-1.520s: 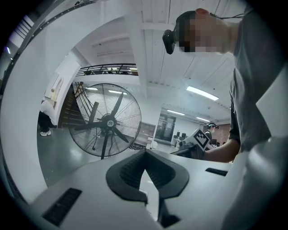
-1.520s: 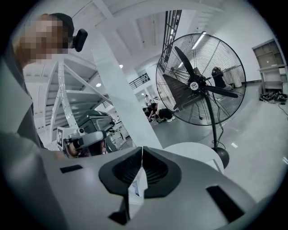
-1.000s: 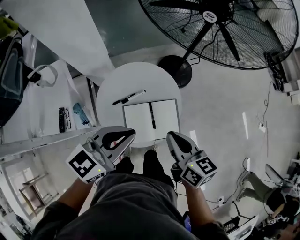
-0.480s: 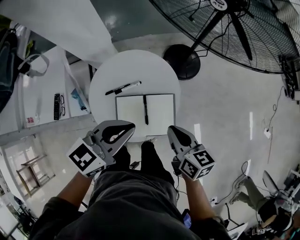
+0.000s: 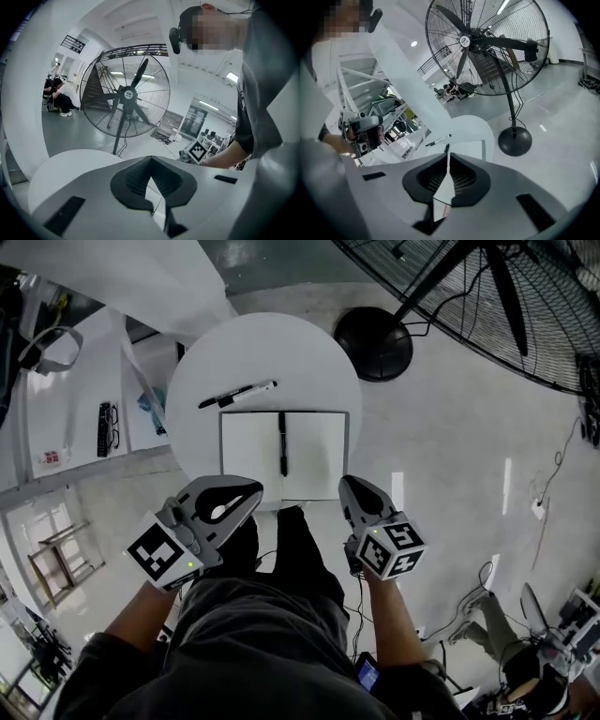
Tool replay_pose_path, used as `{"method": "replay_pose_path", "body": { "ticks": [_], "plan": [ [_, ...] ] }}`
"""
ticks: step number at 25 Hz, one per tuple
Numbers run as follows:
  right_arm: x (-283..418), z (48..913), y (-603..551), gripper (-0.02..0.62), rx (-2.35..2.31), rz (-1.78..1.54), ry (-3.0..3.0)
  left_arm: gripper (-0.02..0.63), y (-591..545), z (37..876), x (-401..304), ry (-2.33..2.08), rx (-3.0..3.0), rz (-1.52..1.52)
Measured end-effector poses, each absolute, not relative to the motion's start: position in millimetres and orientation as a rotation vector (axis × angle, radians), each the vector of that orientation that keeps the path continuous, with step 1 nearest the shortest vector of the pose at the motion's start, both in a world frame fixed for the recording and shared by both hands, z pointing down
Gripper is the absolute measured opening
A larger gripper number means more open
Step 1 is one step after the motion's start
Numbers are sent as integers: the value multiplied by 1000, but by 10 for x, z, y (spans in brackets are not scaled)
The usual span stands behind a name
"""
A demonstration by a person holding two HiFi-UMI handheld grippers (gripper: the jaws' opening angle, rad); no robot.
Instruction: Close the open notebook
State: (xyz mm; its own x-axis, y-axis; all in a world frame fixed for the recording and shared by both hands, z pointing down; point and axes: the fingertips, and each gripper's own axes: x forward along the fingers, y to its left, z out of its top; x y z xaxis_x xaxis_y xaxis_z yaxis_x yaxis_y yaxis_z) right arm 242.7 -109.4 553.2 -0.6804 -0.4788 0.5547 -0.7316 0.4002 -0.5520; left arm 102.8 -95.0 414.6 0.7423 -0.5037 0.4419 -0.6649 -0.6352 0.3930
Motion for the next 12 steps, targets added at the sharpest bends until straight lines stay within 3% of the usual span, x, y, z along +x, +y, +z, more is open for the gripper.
{"method": "replay_pose_path", "body": {
  "ticks": [7,12],
  "plan": [
    [2515,6049,-1081,26,1033,1225,-2275,12,-904,4402,1025,-872,2349,446],
    [2585,6318,-1045,92,1035,1272,-2223,12,-851,4557,1026,-857,2316,487]
  ]
}}
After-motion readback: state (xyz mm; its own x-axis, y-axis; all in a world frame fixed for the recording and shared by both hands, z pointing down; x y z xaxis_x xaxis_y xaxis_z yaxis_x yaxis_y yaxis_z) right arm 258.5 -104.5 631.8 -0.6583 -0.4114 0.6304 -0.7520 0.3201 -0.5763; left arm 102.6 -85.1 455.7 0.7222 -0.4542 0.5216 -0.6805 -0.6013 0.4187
